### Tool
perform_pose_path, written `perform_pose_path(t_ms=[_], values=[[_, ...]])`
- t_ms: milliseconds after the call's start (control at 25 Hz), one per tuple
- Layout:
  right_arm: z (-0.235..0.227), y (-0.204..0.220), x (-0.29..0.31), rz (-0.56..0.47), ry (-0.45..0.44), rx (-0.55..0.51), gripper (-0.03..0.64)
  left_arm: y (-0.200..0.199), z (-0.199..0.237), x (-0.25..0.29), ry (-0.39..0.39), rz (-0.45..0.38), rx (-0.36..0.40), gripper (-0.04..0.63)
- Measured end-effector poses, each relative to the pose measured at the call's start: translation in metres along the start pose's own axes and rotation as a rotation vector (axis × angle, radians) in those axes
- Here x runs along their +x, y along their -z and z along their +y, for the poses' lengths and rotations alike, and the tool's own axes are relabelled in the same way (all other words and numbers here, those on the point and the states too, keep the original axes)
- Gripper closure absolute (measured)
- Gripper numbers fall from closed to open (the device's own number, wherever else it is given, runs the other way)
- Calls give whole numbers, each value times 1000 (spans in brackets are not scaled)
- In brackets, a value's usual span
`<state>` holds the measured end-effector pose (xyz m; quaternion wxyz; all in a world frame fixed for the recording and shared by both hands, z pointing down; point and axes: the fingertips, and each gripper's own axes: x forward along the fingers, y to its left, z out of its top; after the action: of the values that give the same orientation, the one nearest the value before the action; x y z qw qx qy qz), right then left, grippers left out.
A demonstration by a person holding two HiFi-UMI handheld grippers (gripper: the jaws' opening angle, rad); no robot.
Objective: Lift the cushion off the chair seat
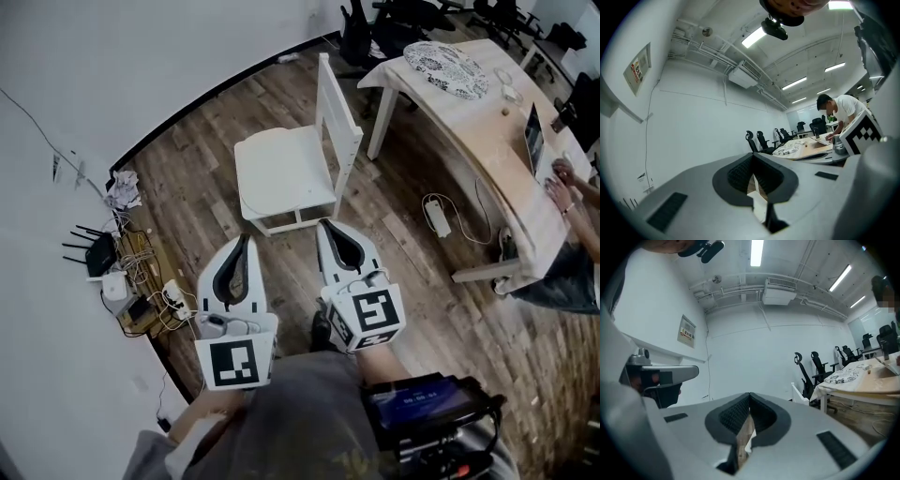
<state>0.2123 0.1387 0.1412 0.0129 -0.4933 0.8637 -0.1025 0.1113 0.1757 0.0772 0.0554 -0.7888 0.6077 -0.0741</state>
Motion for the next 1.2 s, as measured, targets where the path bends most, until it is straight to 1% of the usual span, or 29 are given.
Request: perform_pose_path(t_ms=[160,320,440,520,600,840,1040,1200], values=[[-8,-12,25,-30,-39,5,609,-5,11,13,-49,-4,23,589],[-4,-15,51,-29,-90,4,609,-5,30,19,-112,-1,31,589],[-1,-16,68,-26,-109,-2,609,-2,44,24,-135,3,35,589],[1,-15,78,-19,-111,-11,609,3,54,29,-143,10,24,589],[0,-12,90,-9,-105,-17,609,9,62,37,-140,13,8,589],[-5,5,130,30,-64,-34,609,34,90,71,-99,28,-33,589],[-1,23,180,95,-24,-49,609,57,137,106,-65,49,-44,589],[2,23,229,113,14,-68,609,74,178,136,-39,62,-84,589]])
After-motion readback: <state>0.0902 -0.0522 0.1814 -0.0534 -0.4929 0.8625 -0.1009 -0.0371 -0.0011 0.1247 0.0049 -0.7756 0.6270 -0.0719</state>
